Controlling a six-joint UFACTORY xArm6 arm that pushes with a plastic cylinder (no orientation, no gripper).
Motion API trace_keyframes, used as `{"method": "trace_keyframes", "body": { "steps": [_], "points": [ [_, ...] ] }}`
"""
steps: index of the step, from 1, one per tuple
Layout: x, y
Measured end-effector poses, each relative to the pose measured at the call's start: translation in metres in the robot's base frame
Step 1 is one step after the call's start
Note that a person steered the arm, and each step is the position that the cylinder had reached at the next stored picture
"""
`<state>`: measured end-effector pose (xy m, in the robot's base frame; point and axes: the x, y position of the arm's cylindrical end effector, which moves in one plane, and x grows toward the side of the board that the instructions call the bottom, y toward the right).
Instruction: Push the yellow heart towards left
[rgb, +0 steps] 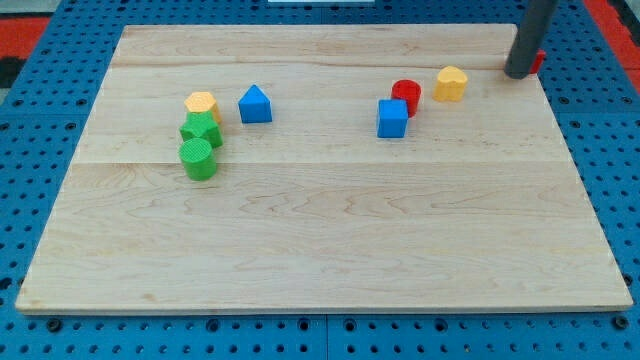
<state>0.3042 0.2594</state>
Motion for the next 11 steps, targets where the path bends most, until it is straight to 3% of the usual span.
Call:
{"method": "trace_keyframes", "body": {
  "steps": [3, 6, 9, 11],
  "points": [
    [0.007, -0.086],
    [0.031, -0.102],
    [-0.007, -0.137],
    [-0.006, -0.154]
  ]
}}
